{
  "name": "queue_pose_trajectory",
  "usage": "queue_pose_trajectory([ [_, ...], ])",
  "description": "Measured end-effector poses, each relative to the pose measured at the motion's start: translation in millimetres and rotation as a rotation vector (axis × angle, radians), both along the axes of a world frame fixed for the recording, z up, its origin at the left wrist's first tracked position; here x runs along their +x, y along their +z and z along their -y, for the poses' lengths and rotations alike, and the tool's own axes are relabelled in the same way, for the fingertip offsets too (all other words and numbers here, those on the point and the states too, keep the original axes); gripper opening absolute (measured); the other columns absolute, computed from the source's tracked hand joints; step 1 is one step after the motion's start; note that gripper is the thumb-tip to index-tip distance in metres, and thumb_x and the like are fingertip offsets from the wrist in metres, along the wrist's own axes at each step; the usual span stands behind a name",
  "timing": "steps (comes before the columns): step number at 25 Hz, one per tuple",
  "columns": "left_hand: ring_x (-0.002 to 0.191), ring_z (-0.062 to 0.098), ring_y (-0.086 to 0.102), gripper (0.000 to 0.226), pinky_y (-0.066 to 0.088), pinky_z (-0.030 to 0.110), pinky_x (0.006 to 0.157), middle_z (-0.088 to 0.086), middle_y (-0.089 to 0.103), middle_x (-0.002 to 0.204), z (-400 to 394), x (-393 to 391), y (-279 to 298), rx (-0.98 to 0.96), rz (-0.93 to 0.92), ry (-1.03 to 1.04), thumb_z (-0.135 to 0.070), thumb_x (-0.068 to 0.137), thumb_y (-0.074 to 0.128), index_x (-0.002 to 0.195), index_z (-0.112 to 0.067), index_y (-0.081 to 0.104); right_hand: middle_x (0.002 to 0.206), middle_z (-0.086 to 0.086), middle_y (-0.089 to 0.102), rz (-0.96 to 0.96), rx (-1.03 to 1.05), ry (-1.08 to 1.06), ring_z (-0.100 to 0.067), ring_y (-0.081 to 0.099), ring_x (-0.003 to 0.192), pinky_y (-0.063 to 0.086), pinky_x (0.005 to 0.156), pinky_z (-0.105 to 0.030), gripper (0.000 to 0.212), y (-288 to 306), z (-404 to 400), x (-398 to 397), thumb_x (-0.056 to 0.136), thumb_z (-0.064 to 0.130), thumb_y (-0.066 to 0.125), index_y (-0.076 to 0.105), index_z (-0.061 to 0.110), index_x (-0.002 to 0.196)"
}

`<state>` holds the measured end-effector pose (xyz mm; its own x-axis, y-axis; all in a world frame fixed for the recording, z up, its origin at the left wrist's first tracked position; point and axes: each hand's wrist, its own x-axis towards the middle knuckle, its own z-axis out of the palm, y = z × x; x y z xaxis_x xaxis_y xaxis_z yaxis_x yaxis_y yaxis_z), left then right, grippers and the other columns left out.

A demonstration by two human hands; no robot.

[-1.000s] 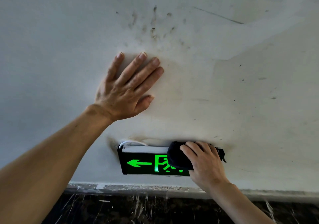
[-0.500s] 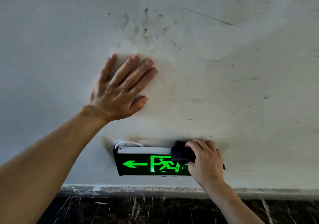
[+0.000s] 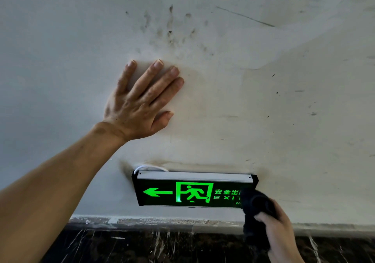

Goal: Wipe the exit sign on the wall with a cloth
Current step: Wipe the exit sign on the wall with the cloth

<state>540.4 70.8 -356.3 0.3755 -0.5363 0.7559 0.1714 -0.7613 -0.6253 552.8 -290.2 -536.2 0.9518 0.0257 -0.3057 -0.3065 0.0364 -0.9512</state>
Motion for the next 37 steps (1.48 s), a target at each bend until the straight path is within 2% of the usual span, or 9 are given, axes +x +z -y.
queue_pose_trajectory([
  [3,0.154,0.026,0.01,0.073,0.008,0.054,0.121,0.008,0.033,0.157,-1,0,0,-0.007,0.003,0.007,-0.046,0.095,0.044,0.158,-0.013,0.027,0.096,-0.016,0.068,-0.099,0.142,-0.169,-0.039,0.064,0.086,0.053,0.077,-0.05,0.038,1,13,6,0.079,-0.011,0.059,0.064,0.02,0.1],
  [7,0.155,0.025,0.009,0.073,0.009,0.055,0.121,0.009,0.033,0.157,-1,0,0,-0.012,0.002,0.007,-0.046,0.095,0.046,0.157,-0.012,0.029,0.114,-0.006,0.06,0.075,-0.003,-0.197,-0.03,0.057,0.104,0.049,0.091,-0.051,0.052,16,13,18,0.08,-0.006,0.064,0.05,0.032,0.112],
  [10,0.155,0.025,0.009,0.074,0.01,0.056,0.12,0.009,0.033,0.157,-1,0,0,-0.014,0.003,0.012,-0.046,0.094,0.047,0.157,-0.012,0.029,0.109,0.007,0.059,0.224,-0.125,-0.096,-0.02,0.057,0.099,0.047,0.078,-0.035,0.061,27,3,24,0.08,-0.007,0.062,0.048,0.047,0.106],
  [12,0.155,0.025,0.009,0.074,0.01,0.055,0.121,0.009,0.033,0.157,-2,-1,0,-0.012,0.005,0.015,-0.045,0.094,0.047,0.157,-0.012,0.028,0.104,0.01,0.061,0.282,-0.197,-0.031,-0.015,0.061,0.093,0.047,0.069,-0.032,0.067,30,-6,26,0.08,-0.004,0.064,0.046,0.058,0.097],
  [18,0.154,0.026,0.011,0.072,0.009,0.055,0.121,0.009,0.033,0.158,-2,1,-1,0.001,0.014,0.011,-0.045,0.095,0.045,0.157,-0.012,0.029,0.099,0.004,0.063,0.239,-0.212,-0.054,-0.036,0.063,0.092,0.053,0.073,-0.062,0.055,12,-16,29,0.084,-0.002,0.063,0.052,0.05,0.1],
  [21,0.154,0.027,0.011,0.072,0.01,0.056,0.121,0.009,0.032,0.158,-3,2,-2,0.008,0.02,0.012,-0.045,0.095,0.042,0.157,-0.012,0.029,0.095,0.016,0.063,0.29,-0.272,-0.129,-0.026,0.06,0.093,0.047,0.075,-0.039,0.064,7,-21,26,0.082,-0.003,0.063,0.051,0.059,0.092],
  [24,0.154,0.026,0.011,0.072,0.011,0.056,0.12,0.009,0.033,0.158,-2,2,-2,0.009,0.021,0.014,-0.045,0.095,0.042,0.157,-0.012,0.028,0.092,0.019,0.062,0.308,-0.293,-0.162,-0.019,0.058,0.087,0.042,0.072,-0.034,0.066,4,-25,27,0.081,-0.003,0.063,0.05,0.062,0.09],
  [33,0.155,0.026,0.008,0.073,0.01,0.056,0.12,0.009,0.033,0.158,-2,1,-1,0.002,0.015,0.026,-0.046,0.095,0.043,0.158,-0.012,0.027,0.083,0.014,0.06,0.298,-0.372,-0.186,-0.024,0.057,0.078,0.04,0.065,-0.034,0.039,-15,-21,32,0.084,0.004,0.064,0.051,0.039,0.097],
  [37,0.154,0.027,0.01,0.073,0.01,0.056,0.12,0.009,0.033,0.157,-2,0,-1,0.004,0.014,0.035,-0.046,0.095,0.044,0.158,-0.012,0.026,0.084,-0.003,0.062,0.225,-0.469,-0.151,-0.03,0.057,0.082,0.041,0.068,-0.035,0.024,-32,-19,29,0.085,0.004,0.063,0.054,0.021,0.101],
])
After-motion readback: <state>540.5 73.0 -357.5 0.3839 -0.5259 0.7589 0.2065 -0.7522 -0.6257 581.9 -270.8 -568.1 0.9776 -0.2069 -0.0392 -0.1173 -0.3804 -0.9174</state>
